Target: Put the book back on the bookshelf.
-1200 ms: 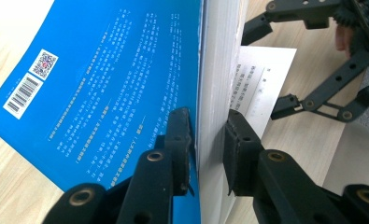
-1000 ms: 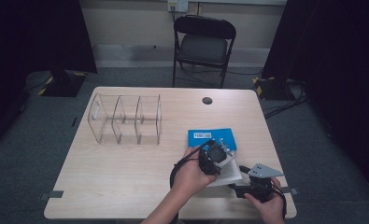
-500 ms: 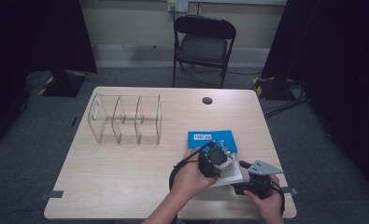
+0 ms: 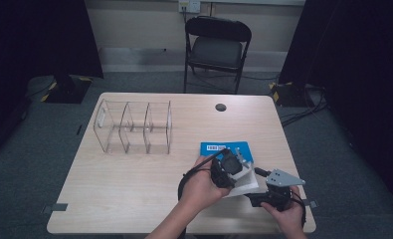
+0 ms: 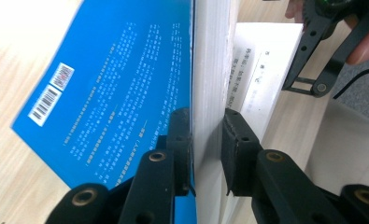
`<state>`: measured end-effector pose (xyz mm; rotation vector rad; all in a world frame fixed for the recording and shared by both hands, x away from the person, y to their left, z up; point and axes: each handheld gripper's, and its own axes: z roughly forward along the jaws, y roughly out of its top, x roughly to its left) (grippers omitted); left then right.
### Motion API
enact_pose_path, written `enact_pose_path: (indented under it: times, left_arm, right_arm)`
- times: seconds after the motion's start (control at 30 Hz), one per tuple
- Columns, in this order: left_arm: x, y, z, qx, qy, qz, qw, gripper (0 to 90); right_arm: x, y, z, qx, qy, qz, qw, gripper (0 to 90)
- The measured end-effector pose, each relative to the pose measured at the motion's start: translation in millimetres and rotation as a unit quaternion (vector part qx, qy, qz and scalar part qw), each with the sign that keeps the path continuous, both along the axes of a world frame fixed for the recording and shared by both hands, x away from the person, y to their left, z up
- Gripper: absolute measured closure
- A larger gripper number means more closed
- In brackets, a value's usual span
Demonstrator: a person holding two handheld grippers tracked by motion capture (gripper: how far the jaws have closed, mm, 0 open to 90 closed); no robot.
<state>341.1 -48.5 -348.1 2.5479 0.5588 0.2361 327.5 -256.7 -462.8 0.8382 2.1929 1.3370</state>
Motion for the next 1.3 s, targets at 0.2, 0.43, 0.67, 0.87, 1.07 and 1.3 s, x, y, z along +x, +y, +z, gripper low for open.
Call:
enact_pose_path:
  times: [0.2,0.43,0.67,0.87,1.07,1.3]
  left_arm:
    - [-1.4,-3.3,13.6,0.006,-0.003,-0.009,0.9999,75.4]
    - [1.7,-1.3,21.3,0.005,-0.002,-0.011,0.9999,75.5]
    - [4.3,-1.4,25.4,0.007,-0.003,-0.013,0.9999,75.6]
    - [4.5,-3.4,34.5,0.012,-0.007,-0.013,0.9998,75.6]
    - [3.2,-7.2,41.7,0.018,-0.009,-0.013,0.9997,75.6]
    - [3.3,-10.5,51.2,0.023,-0.009,-0.016,0.9996,75.6]
  right_arm:
    - [1.6,0.2,4.1,-0.008,0.001,0.007,0.9999,12.3]
    - [7.4,4.7,7.6,0.009,0.004,0.007,0.9999,11.3]
    - [9.1,4.6,9.8,0.009,0.007,0.010,0.9999,11.1]
    - [8.1,3.1,14.7,0.020,0.007,0.012,0.9997,11.3]
    - [5.6,1.4,20.4,0.021,0.002,0.012,0.9997,11.7]
    - [3.3,-1.2,29.4,0.031,-0.016,0.006,0.9994,11.7]
